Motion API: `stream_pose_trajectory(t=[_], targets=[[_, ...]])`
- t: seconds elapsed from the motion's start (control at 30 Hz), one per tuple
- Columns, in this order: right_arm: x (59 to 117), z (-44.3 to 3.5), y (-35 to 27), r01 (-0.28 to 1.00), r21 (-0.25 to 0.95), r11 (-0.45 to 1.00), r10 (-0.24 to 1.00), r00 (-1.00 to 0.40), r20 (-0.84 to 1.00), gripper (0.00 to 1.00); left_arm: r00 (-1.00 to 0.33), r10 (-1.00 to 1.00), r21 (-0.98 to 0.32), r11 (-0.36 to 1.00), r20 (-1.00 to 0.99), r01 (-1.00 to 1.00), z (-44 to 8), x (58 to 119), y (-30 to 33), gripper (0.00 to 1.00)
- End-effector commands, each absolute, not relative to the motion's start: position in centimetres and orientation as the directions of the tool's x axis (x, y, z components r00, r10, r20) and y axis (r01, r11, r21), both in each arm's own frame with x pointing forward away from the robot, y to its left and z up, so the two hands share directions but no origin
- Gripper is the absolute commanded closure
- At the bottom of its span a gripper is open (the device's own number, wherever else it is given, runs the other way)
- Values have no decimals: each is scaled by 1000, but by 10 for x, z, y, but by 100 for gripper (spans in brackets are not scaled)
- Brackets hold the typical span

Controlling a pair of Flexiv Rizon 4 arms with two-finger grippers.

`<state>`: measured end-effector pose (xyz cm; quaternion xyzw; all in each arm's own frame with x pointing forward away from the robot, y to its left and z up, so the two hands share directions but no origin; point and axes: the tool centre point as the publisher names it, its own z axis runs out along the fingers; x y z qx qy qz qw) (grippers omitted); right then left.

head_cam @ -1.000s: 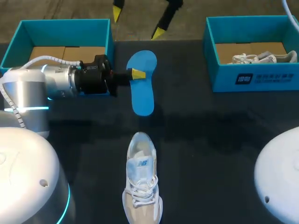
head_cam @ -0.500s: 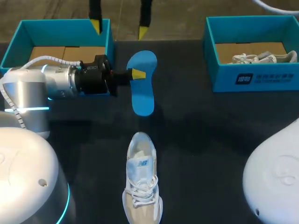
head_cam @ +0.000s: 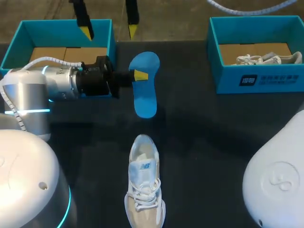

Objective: Take the shoe out of the shoebox, open the shoe tongue, remove and reinsert the insole, then place the shoe into the shoebox

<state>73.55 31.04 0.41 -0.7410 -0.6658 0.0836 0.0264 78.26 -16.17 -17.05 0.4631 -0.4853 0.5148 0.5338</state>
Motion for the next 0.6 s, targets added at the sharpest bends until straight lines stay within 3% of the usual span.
stream_pose_trajectory(t=[0.03, 0.6], targets=[[734, -1, 289, 983, -150, -101, 979, 126, 162, 0, -1, 97, -5, 40, 995, -999, -170, 782, -161, 100], [740, -11, 245, 995, -95, -10, 781, 67, 621, 0, -1, 97, -5, 40, 995, -999, -170, 782, -161, 100]])
